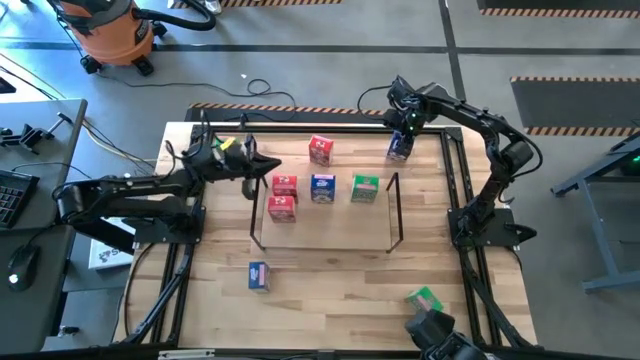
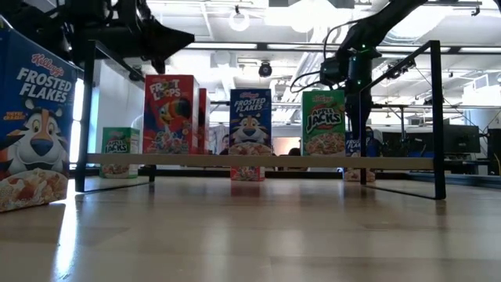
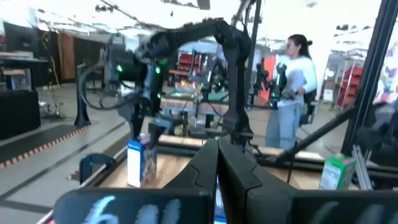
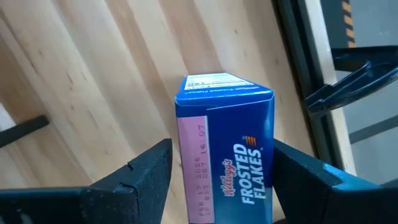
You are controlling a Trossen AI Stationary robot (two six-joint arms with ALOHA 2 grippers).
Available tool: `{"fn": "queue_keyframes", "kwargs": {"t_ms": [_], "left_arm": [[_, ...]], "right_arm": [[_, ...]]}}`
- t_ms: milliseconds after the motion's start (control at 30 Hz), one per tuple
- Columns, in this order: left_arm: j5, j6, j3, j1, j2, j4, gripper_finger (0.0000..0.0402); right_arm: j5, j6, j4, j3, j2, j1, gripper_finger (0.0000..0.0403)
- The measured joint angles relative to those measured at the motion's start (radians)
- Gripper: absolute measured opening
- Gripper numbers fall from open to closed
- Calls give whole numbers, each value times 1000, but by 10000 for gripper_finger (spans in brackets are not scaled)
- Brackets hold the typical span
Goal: Stack cereal on shelf
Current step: Put the top blue cereal box on the shelf aligned with the other blue cereal box
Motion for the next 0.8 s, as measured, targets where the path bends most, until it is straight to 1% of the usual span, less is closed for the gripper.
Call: {"fn": "queue_keyframes", "kwargs": {"t_ms": [167, 267, 367, 567, 700, 800], "left_arm": [[2, -10, 1, 36, -41, -42, 1], [2, -11, 1, 52, -51, -75, 1], [1, -11, 1, 60, -57, -94, 1], [2, -11, 1, 60, -57, -101, 1], [1, -11, 1, 60, -57, -100, 1], [1, -11, 1, 60, -57, -100, 1]], "right_arm": [[3, 18, 7, 0, 0, 0, 223], [34, 43, 9, 0, 0, 2, 225], [64, 78, 13, 0, 0, 3, 240], [64, 91, 20, -1, 0, 3, 282], [52, 67, 28, -1, 1, -3, 290], [15, 66, 19, -1, 8, -6, 291]]}}
